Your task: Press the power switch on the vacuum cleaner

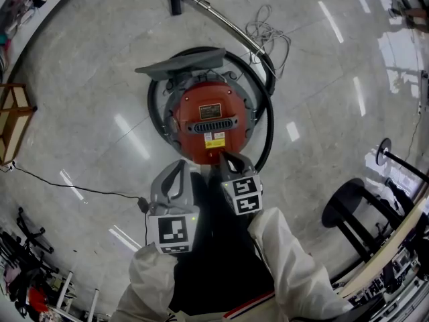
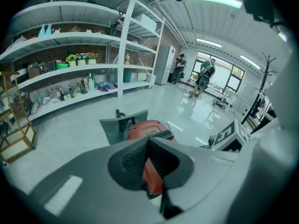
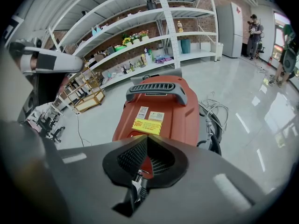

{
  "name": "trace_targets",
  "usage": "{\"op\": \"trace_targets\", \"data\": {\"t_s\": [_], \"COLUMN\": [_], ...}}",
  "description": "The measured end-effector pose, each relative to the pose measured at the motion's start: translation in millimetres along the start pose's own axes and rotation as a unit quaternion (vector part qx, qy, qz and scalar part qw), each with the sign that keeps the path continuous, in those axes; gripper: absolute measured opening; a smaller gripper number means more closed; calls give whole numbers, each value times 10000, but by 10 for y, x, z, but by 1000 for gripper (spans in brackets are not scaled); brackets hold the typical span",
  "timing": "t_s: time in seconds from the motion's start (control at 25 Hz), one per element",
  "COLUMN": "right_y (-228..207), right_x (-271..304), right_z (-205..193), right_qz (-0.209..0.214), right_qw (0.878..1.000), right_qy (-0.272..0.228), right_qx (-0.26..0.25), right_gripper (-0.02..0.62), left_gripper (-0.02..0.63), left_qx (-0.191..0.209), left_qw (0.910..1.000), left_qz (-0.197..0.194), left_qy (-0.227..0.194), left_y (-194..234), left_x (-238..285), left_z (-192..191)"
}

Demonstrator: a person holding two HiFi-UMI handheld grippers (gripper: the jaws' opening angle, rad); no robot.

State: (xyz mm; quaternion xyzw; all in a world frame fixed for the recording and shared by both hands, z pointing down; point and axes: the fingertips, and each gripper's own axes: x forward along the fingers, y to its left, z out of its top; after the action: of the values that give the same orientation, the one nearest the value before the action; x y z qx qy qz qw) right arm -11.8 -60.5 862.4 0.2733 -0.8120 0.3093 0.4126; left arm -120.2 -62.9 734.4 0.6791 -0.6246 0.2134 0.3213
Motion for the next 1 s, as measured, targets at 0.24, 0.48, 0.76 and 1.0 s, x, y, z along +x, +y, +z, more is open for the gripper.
{"op": "trace_targets", "data": {"t_s": [0.24,0.48,0.76,1.0], "right_y": [-39,-24,-19,34], "right_x": [54,44,45,-91], "right_z": [-31,-23,-46,19], "right_qz": [-35,-46,-28,-23], "right_qw": [9999,9999,9996,9998], "right_qy": [113,85,211,125], "right_qx": [53,90,185,166], "right_gripper": [2,2,2,2], "left_gripper": [0,0,0,0], "left_qx": [-21,-11,64,115], "left_qw": [10000,10000,9999,9999], "left_qz": [-18,-22,-53,-10], "left_qy": [57,86,81,1], "left_y": [-6,-12,-25,13], "left_x": [28,25,4,-56], "left_z": [-28,-39,5,107]}}
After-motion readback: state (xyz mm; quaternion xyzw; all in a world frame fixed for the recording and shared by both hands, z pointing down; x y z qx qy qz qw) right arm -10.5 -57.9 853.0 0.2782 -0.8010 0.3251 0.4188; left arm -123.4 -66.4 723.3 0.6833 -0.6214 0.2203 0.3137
